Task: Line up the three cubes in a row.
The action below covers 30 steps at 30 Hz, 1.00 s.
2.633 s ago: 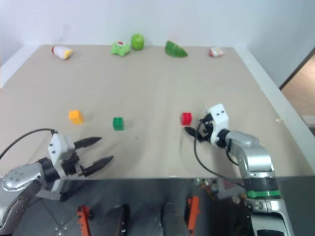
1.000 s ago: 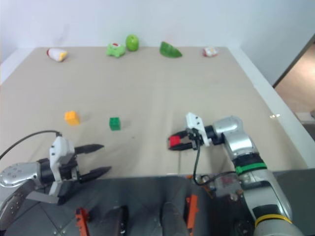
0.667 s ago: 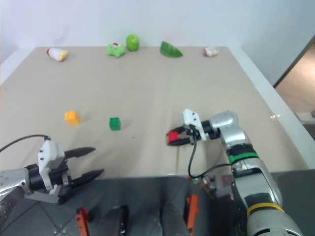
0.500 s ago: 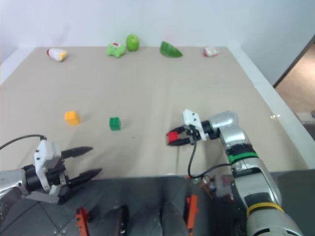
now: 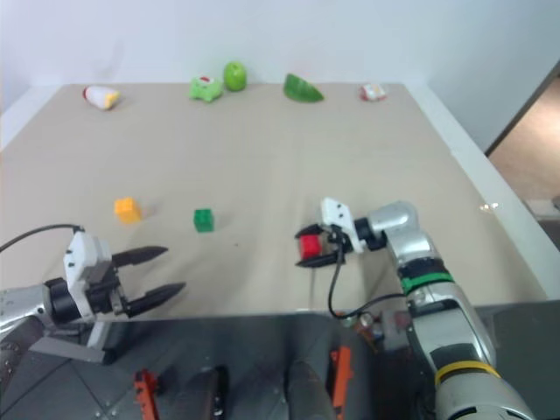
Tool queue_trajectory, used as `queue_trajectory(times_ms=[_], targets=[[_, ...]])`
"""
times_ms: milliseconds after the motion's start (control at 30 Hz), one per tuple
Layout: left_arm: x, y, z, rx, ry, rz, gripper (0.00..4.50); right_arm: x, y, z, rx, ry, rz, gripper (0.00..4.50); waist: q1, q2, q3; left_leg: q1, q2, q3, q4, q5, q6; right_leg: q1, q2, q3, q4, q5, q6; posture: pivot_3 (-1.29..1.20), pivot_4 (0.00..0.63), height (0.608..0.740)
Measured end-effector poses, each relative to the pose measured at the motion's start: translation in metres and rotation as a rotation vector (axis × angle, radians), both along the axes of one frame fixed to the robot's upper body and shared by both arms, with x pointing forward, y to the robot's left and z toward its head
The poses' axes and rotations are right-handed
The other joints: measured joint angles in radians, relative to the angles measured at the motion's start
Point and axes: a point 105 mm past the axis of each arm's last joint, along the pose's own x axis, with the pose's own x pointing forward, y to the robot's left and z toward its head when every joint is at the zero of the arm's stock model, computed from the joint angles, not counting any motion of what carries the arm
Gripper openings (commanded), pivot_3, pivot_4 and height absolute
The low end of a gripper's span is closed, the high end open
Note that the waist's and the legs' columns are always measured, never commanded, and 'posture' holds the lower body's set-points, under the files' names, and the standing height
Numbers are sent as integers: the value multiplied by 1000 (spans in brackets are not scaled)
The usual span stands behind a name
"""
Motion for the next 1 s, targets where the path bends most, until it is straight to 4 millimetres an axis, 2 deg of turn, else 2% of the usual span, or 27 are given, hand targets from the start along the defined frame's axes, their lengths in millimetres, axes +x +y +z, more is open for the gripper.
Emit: queue_trajectory(times_ms=[133, 233, 433, 533, 600, 700, 867, 1000], targets=[[10, 5, 1, -29, 15, 28, 4426, -2, -6, 7, -17, -11, 8, 4446, 1, 0, 0, 0, 0, 0, 0, 0, 0, 0, 0, 0, 1, 0, 0, 0, 150, 733], [16, 10, 0, -51, 42, 48, 4426, -5, -20, 31, -6, -55, -4, 4446, 2, 0, 0, 0, 0, 0, 1, 0, 0, 0, 0, 0, 2, 0, 0, 0, 150, 733], [33, 21, -10, -66, 66, 106, 4426, -13, -61, 93, 38, -181, -103, 4446, 3, 0, 0, 0, 0, 0, 1, 0, 0, -1, 0, 0, 3, -1, 0, 0, 150, 733], [47, 18, -14, -66, 48, 111, 4426, -12, -58, 117, 153, -211, -139, 4446, 0, 0, 0, 3, 0, 1, 1, 0, 0, 0, 0, 1, 4, 0, -1, 0, 150, 733], [60, 17, -16, -70, 36, 126, 4426, -9, -42, 128, 269, -230, -153, 4446, -3, 0, 0, 5, 0, 0, 1, 0, 0, 0, 1, 2, 5, 0, -2, 0, 150, 733], [78, 10, -17, -74, 10, 129, 4426, -12, -16, 124, 354, -213, -148, 4446, 0, -1, 0, 5, 0, -1, 1, 1, 0, 1, 2, 1, 8, 1, -2, 0, 150, 733], [101, 6, -32, -34, 12, 128, 4426, -30, 12, 92, 362, -123, -129, 4446, 6, -1, 0, 2, -1, -1, 2, 1, 0, -1, 1, 2, 8, 0, 0, 0, 150, 733], [113, 5, -35, -3, 8, 99, 4426, -33, 16, 92, 370, -115, -141, 4446, 6, -1, 0, -1, -2, -1, 4, 1, 0, -3, 1, 2, 8, 1, 2, 0, 150, 733]])
